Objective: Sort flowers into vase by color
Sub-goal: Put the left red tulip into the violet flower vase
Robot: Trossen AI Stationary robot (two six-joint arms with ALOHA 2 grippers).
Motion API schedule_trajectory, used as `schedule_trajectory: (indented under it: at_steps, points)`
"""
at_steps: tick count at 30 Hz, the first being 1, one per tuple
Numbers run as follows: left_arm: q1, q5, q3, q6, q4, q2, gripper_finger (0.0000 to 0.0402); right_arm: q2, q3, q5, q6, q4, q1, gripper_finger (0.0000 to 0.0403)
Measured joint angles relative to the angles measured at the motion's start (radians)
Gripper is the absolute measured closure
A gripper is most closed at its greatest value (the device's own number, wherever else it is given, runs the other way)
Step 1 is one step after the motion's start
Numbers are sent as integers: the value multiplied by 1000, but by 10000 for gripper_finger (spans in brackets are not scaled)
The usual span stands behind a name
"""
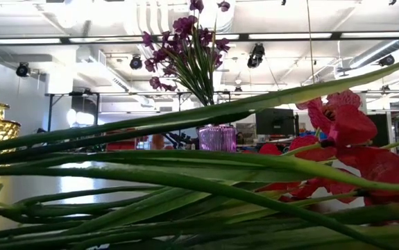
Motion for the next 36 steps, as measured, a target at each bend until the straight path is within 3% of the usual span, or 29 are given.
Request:
schedule_trajectory:
  at_steps: [3,14,24,28,32,36]
  points:
    - [5,8,67,75,-25,68,401,31,0,-1,-134,33,20,197]
    - [58,2,255,99,-18,236,401,57,22,50,-144,81,23,226]
    - [77,-18,354,103,-22,334,401,56,47,46,-75,85,23,329]
    - [68,-133,363,103,-40,343,392,56,47,52,-54,75,23,384]
    - [58,-167,391,69,-180,320,361,48,47,54,-51,52,22,389]
    - [50,-167,452,-75,-436,295,315,29,47,97,-54,22,23,390]
